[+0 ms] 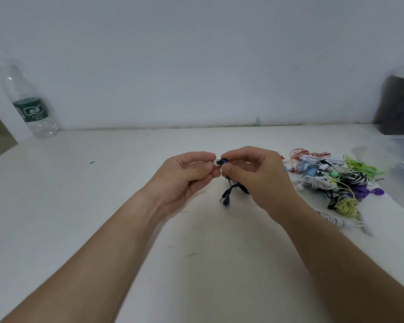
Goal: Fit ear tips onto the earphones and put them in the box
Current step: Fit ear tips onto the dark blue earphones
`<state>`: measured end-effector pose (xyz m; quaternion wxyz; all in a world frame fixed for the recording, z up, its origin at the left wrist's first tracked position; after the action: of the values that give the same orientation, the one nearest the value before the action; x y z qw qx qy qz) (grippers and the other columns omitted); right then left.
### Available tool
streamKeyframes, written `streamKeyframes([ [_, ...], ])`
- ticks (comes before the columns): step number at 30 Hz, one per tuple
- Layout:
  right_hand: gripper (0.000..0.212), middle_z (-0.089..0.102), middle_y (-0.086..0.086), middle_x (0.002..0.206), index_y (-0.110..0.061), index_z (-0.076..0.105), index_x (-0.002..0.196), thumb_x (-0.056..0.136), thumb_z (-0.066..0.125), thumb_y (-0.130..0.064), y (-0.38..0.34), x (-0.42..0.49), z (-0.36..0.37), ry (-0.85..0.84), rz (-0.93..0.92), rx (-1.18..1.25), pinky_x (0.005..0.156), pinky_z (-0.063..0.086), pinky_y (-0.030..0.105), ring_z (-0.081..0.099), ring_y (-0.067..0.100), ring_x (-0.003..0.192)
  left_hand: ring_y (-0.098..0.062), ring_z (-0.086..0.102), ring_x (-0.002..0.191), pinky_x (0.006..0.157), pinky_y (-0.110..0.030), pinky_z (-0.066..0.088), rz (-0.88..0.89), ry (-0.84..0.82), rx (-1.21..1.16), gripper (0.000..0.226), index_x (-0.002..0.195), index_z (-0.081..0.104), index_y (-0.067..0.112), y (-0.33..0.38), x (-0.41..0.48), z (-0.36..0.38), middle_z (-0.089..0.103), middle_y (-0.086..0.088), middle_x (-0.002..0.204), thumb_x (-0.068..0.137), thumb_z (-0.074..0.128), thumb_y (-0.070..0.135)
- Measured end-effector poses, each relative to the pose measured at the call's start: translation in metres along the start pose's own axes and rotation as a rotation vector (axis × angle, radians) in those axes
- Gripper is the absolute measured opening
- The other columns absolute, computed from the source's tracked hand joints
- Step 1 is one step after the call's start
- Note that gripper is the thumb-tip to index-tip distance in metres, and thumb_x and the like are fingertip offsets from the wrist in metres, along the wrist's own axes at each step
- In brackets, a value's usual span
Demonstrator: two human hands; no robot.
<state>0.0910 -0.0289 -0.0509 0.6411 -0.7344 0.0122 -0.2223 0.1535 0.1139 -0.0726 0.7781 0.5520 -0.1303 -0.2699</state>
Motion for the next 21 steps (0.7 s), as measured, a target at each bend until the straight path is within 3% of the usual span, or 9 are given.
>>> streamKeyframes([
  [11,0.015,0.077,0.008,0.086,-0.008,0.076,0.09,0.085,0.071,0.006,-0.0029,-0.0004,0.0028,-0.1,-0.004,0.068,0.081,0.06,0.032,0.073,0.023,0.079,-0.015,0.073,0.072,0.064,-0.018,0.057,-0.002,-0.064,0.002,0.023,0.094,0.068,0.007,-0.0002,0.0016,0.0023,0.074,-0.009,0.079,0.072,0.067,0.002],
  [15,0.017,0.076,0.012,0.088,-0.008,0.076,0.09,0.086,0.069,0.007,-0.0039,-0.0009,0.0039,-0.132,-0.017,0.078,0.081,0.06,0.034,0.073,0.029,0.082,-0.015,0.073,0.072,0.064,-0.018,0.057,0.0,-0.089,0.005,0.023,0.095,0.067,0.007,-0.0011,0.0018,0.0032,0.075,-0.008,0.079,0.072,0.066,0.002],
  [21,0.018,0.077,0.015,0.084,-0.007,0.075,0.093,0.087,0.068,0.008,-0.0044,-0.0019,0.006,-0.175,0.004,0.126,0.073,0.056,0.025,0.074,0.026,0.08,-0.015,0.073,0.072,0.065,-0.017,0.057,-0.008,-0.104,-0.017,0.024,0.096,0.066,0.006,-0.0034,0.0021,0.0052,0.075,-0.007,0.079,0.072,0.066,0.001],
])
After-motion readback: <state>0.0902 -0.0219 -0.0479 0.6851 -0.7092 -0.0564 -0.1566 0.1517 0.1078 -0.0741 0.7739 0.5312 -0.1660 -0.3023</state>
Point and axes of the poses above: each hand's wrist, its own x-axis towards the middle knuckle, its own z-axis out of the palm, y = z × x, the point moved 8 cm from there along x, towards the middle knuckle
